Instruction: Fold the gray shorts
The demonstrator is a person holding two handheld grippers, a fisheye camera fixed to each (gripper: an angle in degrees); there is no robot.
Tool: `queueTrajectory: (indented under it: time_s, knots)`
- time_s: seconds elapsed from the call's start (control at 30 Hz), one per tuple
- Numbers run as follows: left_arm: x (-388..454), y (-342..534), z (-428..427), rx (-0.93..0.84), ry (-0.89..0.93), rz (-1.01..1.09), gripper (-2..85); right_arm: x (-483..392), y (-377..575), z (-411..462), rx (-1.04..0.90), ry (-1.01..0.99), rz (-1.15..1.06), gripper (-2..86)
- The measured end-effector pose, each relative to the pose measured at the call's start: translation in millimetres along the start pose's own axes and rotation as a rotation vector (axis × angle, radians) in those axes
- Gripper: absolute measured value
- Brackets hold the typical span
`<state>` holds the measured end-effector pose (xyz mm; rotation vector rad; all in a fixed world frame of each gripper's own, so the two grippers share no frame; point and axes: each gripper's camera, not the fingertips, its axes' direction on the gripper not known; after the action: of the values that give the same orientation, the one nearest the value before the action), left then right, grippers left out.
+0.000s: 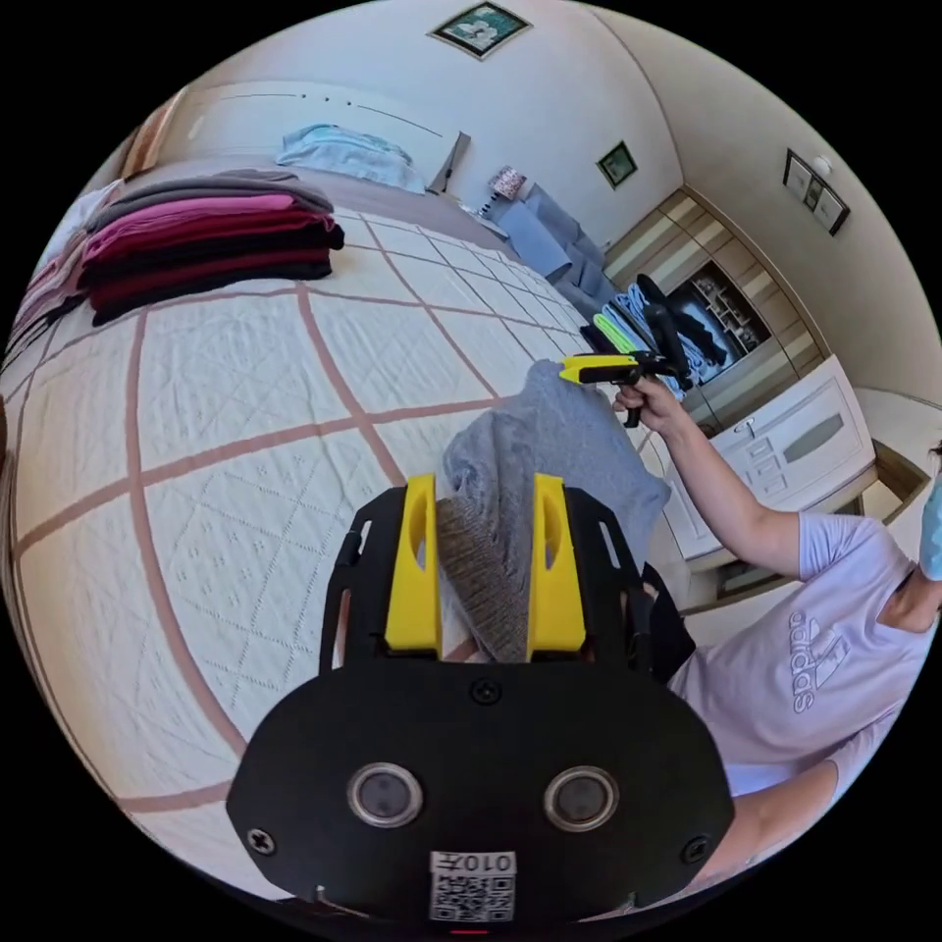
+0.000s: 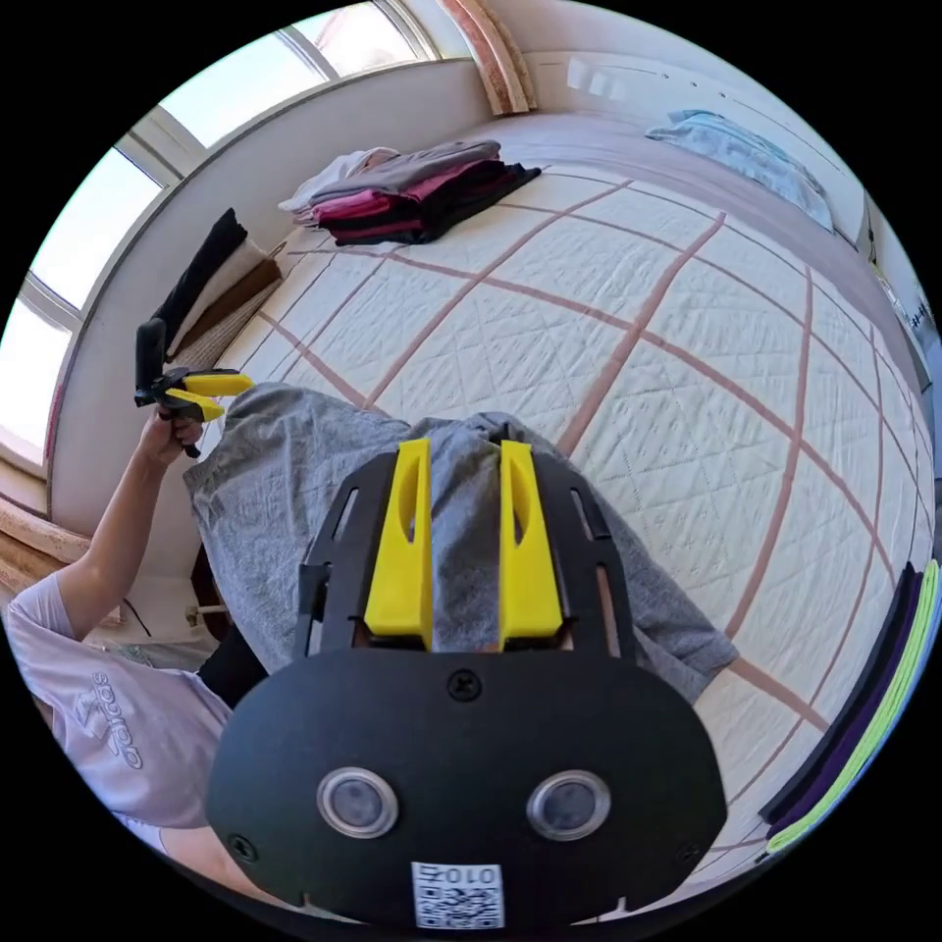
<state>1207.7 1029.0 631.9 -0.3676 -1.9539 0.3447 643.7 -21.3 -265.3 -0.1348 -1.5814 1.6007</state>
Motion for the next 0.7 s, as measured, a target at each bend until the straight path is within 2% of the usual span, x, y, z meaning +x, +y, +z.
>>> queueTrajectory:
  time_s: [0.1, 0.2, 0.3, 0.37, 0.5, 0.57, 0.7]
  knots:
    - [2.5, -2.0, 15.3, -0.102, -0.013, 0.049, 4.0, -0.6, 1.7, 5.4, -0.035, 0.010, -0.001, 4.4]
    - [14.4, 1.4, 1.7, -0.044, 0.014, 0.088, 1.1, -11.8, 6.5, -24.9, 0.057, 0.028, -0.010, 3.8]
    - [22.2, 12.0, -22.2, 0.051, -0.072, 0.030, 0.3, -27.1, 1.1, -52.9, 0.152, 0.095, -0.054, 3.5]
    - [15.8, 18.2, -24.2, 0.078, -0.114, -0.048, 0.1, -32.7, -20.1, -35.2, 0.079, 0.127, -0.100, 3.4]
    - [-6.3, 22.4, 4.9, 0.018, -0.148, -0.207, 0.2, -31.3, -39.4, 20.5, -0.093, 0.230, -0.065, 3.6]
    - [-9.4, 26.5, 7.0, 0.034, -0.150, -0.264, 0.4, -33.0, -32.3, 14.0, -0.042, 0.215, -0.039, 4.5]
    - [28.1, 41.1, -16.5, 0.070, -0.328, -0.194, 0.9, -25.4, 2.4, -36.7, 0.130, 0.183, 0.015, 4.8]
